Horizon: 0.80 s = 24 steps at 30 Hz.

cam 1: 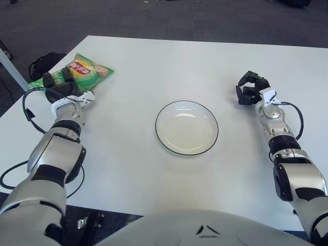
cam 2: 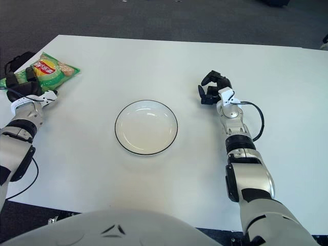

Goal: Put the snack into the plate.

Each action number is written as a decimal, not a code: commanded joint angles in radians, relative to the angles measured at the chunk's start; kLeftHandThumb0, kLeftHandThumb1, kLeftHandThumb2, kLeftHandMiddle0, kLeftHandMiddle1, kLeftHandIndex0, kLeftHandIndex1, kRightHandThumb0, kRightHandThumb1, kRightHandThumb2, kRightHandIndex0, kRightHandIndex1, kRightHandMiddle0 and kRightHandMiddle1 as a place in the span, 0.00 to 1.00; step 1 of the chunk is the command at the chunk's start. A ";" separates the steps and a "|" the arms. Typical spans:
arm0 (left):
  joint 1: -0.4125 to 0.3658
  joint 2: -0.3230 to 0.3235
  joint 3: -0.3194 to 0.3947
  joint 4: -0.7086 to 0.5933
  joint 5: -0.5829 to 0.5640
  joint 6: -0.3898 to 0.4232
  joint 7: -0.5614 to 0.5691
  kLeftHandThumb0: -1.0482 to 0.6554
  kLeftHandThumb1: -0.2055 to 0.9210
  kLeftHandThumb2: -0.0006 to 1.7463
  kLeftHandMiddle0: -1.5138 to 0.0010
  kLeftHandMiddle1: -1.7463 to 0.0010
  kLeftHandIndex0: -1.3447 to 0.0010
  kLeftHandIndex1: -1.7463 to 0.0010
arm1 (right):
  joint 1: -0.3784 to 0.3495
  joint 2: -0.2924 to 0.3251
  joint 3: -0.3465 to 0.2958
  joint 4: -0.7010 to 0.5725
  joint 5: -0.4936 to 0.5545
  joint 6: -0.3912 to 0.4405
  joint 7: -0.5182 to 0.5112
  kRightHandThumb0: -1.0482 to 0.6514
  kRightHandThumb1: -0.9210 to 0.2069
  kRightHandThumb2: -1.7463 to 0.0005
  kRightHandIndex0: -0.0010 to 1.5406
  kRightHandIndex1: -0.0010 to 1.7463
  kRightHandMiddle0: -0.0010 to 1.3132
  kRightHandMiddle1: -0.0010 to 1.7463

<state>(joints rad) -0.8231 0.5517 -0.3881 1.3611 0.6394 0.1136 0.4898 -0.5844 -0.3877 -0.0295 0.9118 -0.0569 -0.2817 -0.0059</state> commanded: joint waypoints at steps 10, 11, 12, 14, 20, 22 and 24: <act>-0.003 0.035 -0.010 0.005 0.009 -0.126 -0.064 0.03 1.00 0.29 0.95 0.32 1.00 0.47 | 0.106 0.027 0.035 0.030 -0.037 0.076 0.025 0.33 0.54 0.25 0.75 1.00 0.47 1.00; -0.002 0.037 -0.012 0.005 0.010 -0.133 -0.063 0.04 1.00 0.29 0.94 0.25 1.00 0.38 | 0.108 0.027 0.036 0.028 -0.037 0.077 0.025 0.33 0.54 0.25 0.75 1.00 0.47 1.00; 0.000 0.040 -0.015 0.005 0.013 -0.142 -0.062 0.05 1.00 0.29 0.93 0.21 1.00 0.32 | 0.110 0.026 0.038 0.024 -0.038 0.076 0.025 0.33 0.54 0.25 0.74 1.00 0.47 1.00; 0.001 0.044 -0.019 0.006 0.016 -0.153 -0.062 0.08 1.00 0.28 0.87 0.11 1.00 0.19 | 0.112 0.025 0.040 0.019 -0.040 0.075 0.024 0.33 0.54 0.25 0.74 1.00 0.47 1.00; 0.002 0.049 -0.025 0.006 0.022 -0.183 -0.056 0.26 0.79 0.46 0.65 0.01 0.79 0.02 | 0.118 0.022 0.048 0.004 -0.047 0.076 0.022 0.33 0.54 0.25 0.75 1.00 0.47 1.00; 0.003 0.050 -0.030 0.006 0.027 -0.198 -0.037 0.31 0.70 0.54 0.60 0.01 0.72 0.01 | 0.120 0.019 0.053 0.001 -0.052 0.076 0.023 0.33 0.54 0.25 0.75 1.00 0.47 1.00; 0.004 0.051 -0.037 0.005 0.033 -0.211 -0.017 0.49 0.51 0.68 0.52 0.09 0.68 0.00 | 0.122 0.016 0.058 -0.003 -0.058 0.076 0.025 0.34 0.53 0.25 0.74 1.00 0.46 1.00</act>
<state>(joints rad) -0.8426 0.6134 -0.4057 1.3532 0.6495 -0.0722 0.4743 -0.5564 -0.3947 -0.0086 0.8622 -0.0727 -0.2814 -0.0068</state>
